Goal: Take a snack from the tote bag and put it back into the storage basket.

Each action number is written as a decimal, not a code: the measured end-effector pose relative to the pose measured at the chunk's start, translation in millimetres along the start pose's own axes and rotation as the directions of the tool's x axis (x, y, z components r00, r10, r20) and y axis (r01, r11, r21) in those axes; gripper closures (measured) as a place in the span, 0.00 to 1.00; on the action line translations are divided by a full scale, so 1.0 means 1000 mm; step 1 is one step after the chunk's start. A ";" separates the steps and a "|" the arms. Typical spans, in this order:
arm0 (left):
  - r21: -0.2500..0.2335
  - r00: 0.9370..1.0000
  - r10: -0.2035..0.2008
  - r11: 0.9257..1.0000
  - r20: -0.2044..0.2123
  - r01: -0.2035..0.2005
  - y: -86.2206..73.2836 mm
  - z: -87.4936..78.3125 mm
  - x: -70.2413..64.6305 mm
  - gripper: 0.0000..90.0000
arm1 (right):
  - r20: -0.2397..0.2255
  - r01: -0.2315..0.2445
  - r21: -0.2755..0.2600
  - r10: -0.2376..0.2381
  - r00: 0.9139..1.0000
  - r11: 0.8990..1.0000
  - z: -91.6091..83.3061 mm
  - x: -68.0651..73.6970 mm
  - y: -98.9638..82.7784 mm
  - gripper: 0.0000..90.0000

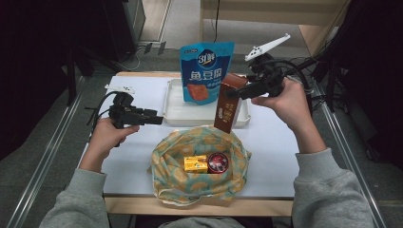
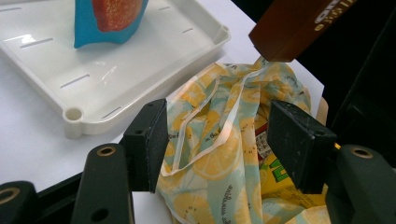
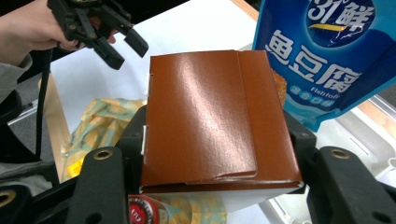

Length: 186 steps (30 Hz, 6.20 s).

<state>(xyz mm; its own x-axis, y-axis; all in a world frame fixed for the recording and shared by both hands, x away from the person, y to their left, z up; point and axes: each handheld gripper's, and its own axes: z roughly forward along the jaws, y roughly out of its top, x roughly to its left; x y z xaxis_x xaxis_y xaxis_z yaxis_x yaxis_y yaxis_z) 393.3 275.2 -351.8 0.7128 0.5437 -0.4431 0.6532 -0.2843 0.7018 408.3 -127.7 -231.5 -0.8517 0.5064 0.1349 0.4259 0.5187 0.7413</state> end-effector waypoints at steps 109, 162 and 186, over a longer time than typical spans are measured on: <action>-0.003 1.000 -0.014 1.000 -0.012 0.014 -0.011 -0.011 -0.001 0.44 | 0.029 -0.114 0.006 0.114 0.993 0.993 0.126 -0.066 -0.018 0.50; 0.005 1.000 -0.015 1.000 -0.009 0.015 -0.011 -0.007 0.002 0.44 | -0.007 -0.182 -0.014 0.182 0.983 0.983 0.112 -0.076 -0.077 0.51; 0.008 1.000 -0.013 1.000 -0.007 0.013 -0.011 -0.007 0.002 0.44 | -0.053 -0.169 0.031 0.170 0.984 0.985 0.141 -0.075 -0.079 0.50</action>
<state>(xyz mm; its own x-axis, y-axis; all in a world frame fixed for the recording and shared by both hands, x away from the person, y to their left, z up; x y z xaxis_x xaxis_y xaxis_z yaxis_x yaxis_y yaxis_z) 385.9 285.0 -356.2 0.7026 0.5527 -0.4482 0.6643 -0.2837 0.6915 481.2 -109.9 -392.9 -0.7818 0.5498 0.2941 0.5727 0.4466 0.6875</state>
